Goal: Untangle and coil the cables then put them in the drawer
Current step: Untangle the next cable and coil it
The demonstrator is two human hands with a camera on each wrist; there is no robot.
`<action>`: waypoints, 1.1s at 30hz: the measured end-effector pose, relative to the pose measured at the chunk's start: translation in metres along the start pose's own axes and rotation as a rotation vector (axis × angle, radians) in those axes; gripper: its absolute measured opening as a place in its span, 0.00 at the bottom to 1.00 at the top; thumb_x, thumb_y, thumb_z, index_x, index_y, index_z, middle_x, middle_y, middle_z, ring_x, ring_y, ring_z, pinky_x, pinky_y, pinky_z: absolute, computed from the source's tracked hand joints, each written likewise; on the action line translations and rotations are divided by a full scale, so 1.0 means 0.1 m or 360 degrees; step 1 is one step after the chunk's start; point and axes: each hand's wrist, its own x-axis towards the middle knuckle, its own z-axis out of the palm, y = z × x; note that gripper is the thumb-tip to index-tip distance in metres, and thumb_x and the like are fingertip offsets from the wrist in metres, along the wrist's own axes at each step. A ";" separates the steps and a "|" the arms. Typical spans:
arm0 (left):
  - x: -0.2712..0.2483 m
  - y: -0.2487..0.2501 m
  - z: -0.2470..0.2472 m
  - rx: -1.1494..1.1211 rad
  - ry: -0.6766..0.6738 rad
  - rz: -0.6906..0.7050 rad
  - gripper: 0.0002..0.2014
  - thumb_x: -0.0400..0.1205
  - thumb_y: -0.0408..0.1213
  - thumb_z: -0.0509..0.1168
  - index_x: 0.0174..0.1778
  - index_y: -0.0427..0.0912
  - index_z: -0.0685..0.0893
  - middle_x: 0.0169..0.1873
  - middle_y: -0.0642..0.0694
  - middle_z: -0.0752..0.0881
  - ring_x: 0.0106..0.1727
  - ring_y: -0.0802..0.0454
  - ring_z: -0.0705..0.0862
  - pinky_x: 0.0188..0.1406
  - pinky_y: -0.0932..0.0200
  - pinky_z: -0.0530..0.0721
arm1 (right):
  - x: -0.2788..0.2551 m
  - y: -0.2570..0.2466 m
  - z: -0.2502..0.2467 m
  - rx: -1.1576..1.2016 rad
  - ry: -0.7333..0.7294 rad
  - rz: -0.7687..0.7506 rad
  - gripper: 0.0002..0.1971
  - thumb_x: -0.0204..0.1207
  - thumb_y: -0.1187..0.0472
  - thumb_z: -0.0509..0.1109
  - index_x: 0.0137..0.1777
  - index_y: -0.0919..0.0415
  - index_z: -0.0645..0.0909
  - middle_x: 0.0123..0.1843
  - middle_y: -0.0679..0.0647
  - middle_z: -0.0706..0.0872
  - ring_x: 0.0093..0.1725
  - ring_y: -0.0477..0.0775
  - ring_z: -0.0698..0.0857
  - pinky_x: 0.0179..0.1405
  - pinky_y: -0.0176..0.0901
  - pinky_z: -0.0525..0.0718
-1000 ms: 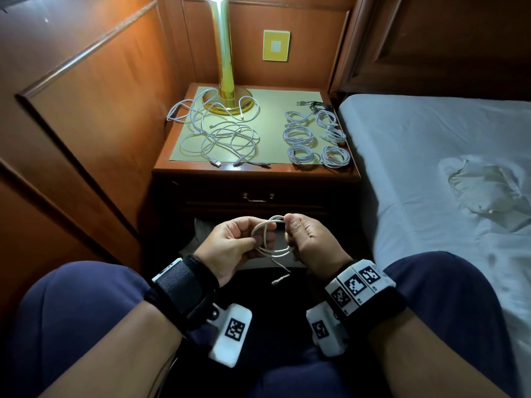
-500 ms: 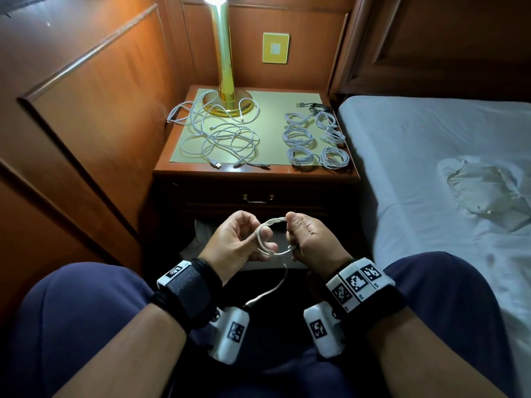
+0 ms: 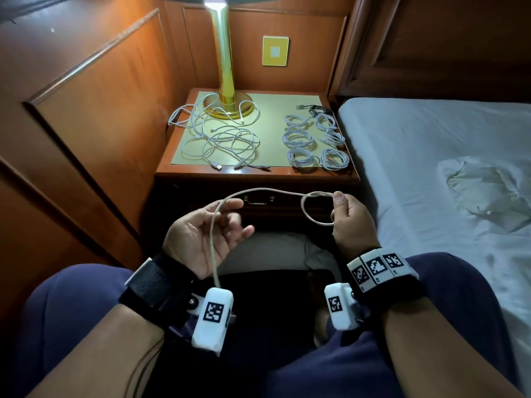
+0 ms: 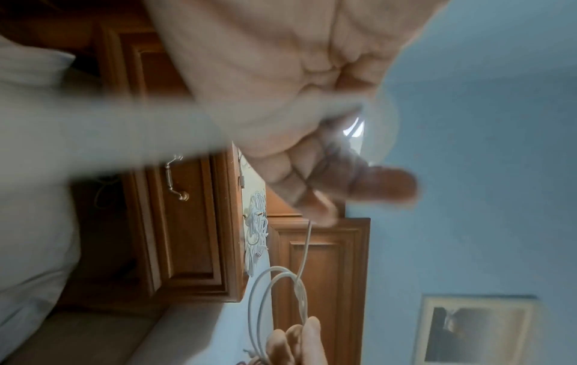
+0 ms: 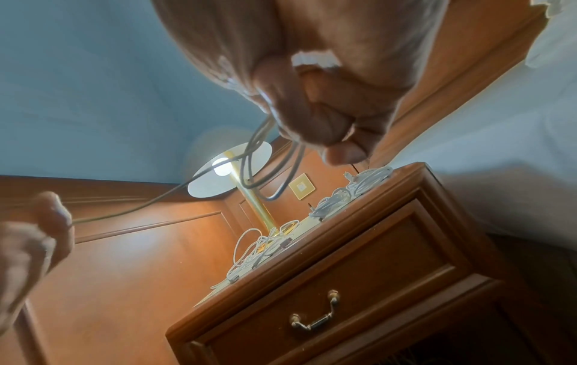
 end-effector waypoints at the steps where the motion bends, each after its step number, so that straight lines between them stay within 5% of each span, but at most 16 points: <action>1: -0.01 0.03 0.01 -0.0003 0.0032 -0.0040 0.16 0.69 0.38 0.63 0.46 0.31 0.88 0.21 0.45 0.75 0.17 0.53 0.72 0.26 0.57 0.83 | 0.01 0.00 -0.01 0.0007 0.0045 0.0016 0.19 0.90 0.54 0.56 0.35 0.56 0.72 0.31 0.46 0.76 0.32 0.50 0.75 0.32 0.34 0.69; 3: -0.01 0.03 -0.02 0.0234 0.0157 -0.0081 0.17 0.82 0.44 0.56 0.44 0.35 0.84 0.18 0.51 0.64 0.14 0.57 0.59 0.16 0.67 0.64 | 0.04 0.02 -0.01 0.0057 0.0127 0.0117 0.18 0.90 0.52 0.55 0.38 0.58 0.74 0.32 0.47 0.77 0.36 0.56 0.77 0.39 0.41 0.70; 5: 0.03 -0.04 -0.13 0.0771 0.0339 0.0044 0.17 0.89 0.42 0.55 0.39 0.38 0.80 0.18 0.53 0.63 0.14 0.58 0.58 0.15 0.70 0.58 | 0.07 0.03 -0.02 0.0236 0.0175 0.0262 0.21 0.89 0.47 0.55 0.37 0.56 0.73 0.31 0.48 0.77 0.33 0.58 0.78 0.40 0.52 0.77; 7: 0.08 -0.15 -0.24 0.1475 0.0458 0.0247 0.16 0.89 0.40 0.60 0.36 0.42 0.83 0.18 0.56 0.68 0.16 0.59 0.63 0.14 0.67 0.62 | 0.04 -0.02 -0.03 0.0662 0.0124 0.0443 0.22 0.89 0.47 0.54 0.35 0.56 0.69 0.28 0.49 0.71 0.22 0.51 0.70 0.32 0.51 0.77; 9: 0.10 -0.26 -0.31 0.2098 0.0503 0.0391 0.10 0.86 0.41 0.65 0.42 0.47 0.89 0.23 0.59 0.80 0.25 0.61 0.77 0.26 0.68 0.73 | -0.03 -0.10 -0.04 0.1083 -0.0053 0.0589 0.21 0.91 0.50 0.52 0.35 0.55 0.67 0.26 0.48 0.67 0.18 0.47 0.62 0.29 0.46 0.71; 11: 0.09 -0.34 -0.31 0.2320 0.0563 0.0427 0.08 0.85 0.38 0.66 0.52 0.50 0.91 0.39 0.58 0.90 0.42 0.61 0.86 0.43 0.72 0.78 | -0.09 -0.17 -0.03 0.1353 -0.0274 0.0658 0.21 0.91 0.50 0.51 0.36 0.55 0.67 0.27 0.47 0.68 0.17 0.46 0.60 0.30 0.45 0.69; 13: 0.06 -0.41 -0.28 0.2554 0.0474 0.0399 0.10 0.85 0.39 0.66 0.57 0.52 0.90 0.46 0.52 0.91 0.49 0.53 0.88 0.52 0.64 0.82 | -0.13 -0.18 0.00 0.1421 -0.0423 0.0617 0.20 0.91 0.50 0.50 0.38 0.55 0.69 0.29 0.48 0.71 0.17 0.45 0.62 0.29 0.45 0.71; 16: 0.00 -0.52 -0.19 0.3067 0.0188 0.0317 0.10 0.86 0.48 0.62 0.56 0.57 0.88 0.47 0.52 0.85 0.47 0.45 0.87 0.44 0.54 0.84 | -0.19 -0.18 0.05 0.1230 -0.0488 0.0410 0.17 0.91 0.55 0.54 0.40 0.58 0.74 0.32 0.51 0.77 0.19 0.45 0.65 0.26 0.43 0.71; 19: -0.02 -0.55 -0.10 0.3041 -0.0146 0.0579 0.16 0.85 0.53 0.57 0.50 0.52 0.89 0.41 0.51 0.81 0.39 0.44 0.85 0.34 0.52 0.83 | -0.25 -0.14 0.12 0.0824 -0.0501 0.0151 0.15 0.89 0.58 0.60 0.41 0.61 0.79 0.35 0.55 0.83 0.20 0.44 0.73 0.23 0.36 0.73; 22: -0.02 -0.55 -0.03 0.2742 -0.0349 0.0899 0.16 0.85 0.50 0.59 0.46 0.48 0.90 0.36 0.51 0.80 0.32 0.47 0.83 0.29 0.51 0.83 | -0.30 -0.11 0.15 0.0297 -0.0582 -0.0123 0.14 0.86 0.56 0.65 0.39 0.56 0.83 0.35 0.49 0.89 0.32 0.39 0.82 0.38 0.30 0.78; 27: 0.00 -0.39 0.00 0.2519 -0.0188 0.1117 0.08 0.86 0.38 0.66 0.48 0.43 0.90 0.38 0.53 0.82 0.35 0.55 0.82 0.36 0.61 0.82 | -0.35 -0.13 0.17 -0.0063 -0.0955 -0.0163 0.16 0.86 0.53 0.65 0.36 0.55 0.82 0.32 0.47 0.89 0.26 0.40 0.77 0.33 0.32 0.72; 33: 0.08 -0.29 -0.09 0.2472 0.0072 0.1198 0.06 0.84 0.34 0.69 0.48 0.40 0.91 0.40 0.52 0.86 0.41 0.58 0.85 0.45 0.66 0.83 | -0.35 -0.21 0.18 0.0447 -0.1119 0.0160 0.22 0.89 0.57 0.60 0.30 0.56 0.73 0.23 0.47 0.71 0.22 0.45 0.67 0.20 0.33 0.64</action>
